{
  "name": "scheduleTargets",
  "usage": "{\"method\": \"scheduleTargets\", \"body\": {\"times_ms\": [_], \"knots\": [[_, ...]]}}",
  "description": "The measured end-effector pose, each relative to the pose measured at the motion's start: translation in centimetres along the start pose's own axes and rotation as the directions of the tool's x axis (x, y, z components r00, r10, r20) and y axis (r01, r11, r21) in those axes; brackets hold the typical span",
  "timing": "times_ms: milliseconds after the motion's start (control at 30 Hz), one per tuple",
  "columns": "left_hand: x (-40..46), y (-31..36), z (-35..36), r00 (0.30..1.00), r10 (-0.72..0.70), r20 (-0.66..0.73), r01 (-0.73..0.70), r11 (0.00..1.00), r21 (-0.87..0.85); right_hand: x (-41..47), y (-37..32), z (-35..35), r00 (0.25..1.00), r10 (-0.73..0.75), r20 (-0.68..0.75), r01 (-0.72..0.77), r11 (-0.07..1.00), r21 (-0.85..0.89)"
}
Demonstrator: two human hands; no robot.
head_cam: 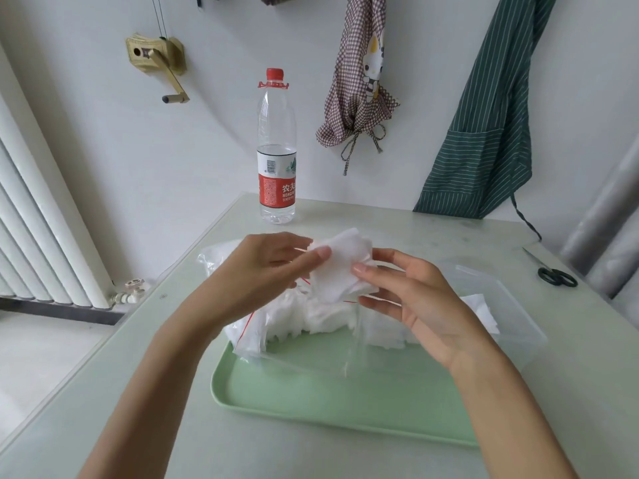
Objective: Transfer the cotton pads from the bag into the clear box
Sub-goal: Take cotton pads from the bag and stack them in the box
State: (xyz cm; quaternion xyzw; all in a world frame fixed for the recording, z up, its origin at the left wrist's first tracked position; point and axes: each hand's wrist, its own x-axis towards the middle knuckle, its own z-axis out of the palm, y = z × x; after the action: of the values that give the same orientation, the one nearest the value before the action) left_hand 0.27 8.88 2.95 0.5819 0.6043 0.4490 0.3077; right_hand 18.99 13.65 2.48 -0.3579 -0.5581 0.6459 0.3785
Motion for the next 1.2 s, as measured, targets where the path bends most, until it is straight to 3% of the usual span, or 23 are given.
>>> {"method": "scheduleTargets", "body": {"times_ms": [133, 367, 467, 633, 767, 800, 867, 967, 1200], "knots": [[0.4, -0.3, 1.6, 0.996, 0.083, -0.026, -0.084, 0.996, -0.019, 0.0, -0.2, -1.1, 1.0, -0.005, 0.022, 0.009, 0.981, -0.195], [3.2, 0.8, 5.3, 0.99, 0.14, 0.018, -0.141, 0.974, 0.175, 1.2, -1.6, -4.3, 0.999, -0.011, -0.034, -0.006, 0.877, -0.481], [4.0, 1.1, 7.1, 0.994, 0.103, 0.037, -0.106, 0.99, 0.09, 1.2, -1.8, -6.2, 0.998, -0.024, -0.066, -0.011, 0.879, -0.476], [5.0, 2.7, 10.1, 0.973, 0.026, 0.231, -0.027, 1.0, 0.001, -0.4, -1.8, -9.6, 0.99, -0.058, -0.127, -0.015, 0.857, -0.516], [6.7, 3.7, 12.6, 0.954, -0.088, 0.285, 0.101, 0.994, -0.03, -1.5, -1.4, -14.2, 0.925, -0.161, -0.345, -0.097, 0.777, -0.622], [7.1, 3.9, 13.4, 0.943, -0.121, 0.309, 0.131, 0.991, -0.014, -1.8, -1.4, -15.3, 0.907, -0.138, -0.399, -0.176, 0.735, -0.655], [7.8, 4.3, 14.7, 0.921, -0.164, 0.354, 0.141, 0.986, 0.09, -2.4, -1.4, -16.7, 0.9, 0.051, -0.433, -0.342, 0.697, -0.631], [8.6, 4.9, 16.5, 0.898, -0.216, 0.383, 0.11, 0.954, 0.279, -3.0, -1.2, -17.1, 0.881, 0.315, -0.352, -0.463, 0.726, -0.509], [9.9, 5.6, 18.7, 0.79, -0.421, 0.446, 0.131, 0.827, 0.547, -3.1, -1.2, -17.5, 0.914, 0.33, -0.236, -0.406, 0.726, -0.555]]}}
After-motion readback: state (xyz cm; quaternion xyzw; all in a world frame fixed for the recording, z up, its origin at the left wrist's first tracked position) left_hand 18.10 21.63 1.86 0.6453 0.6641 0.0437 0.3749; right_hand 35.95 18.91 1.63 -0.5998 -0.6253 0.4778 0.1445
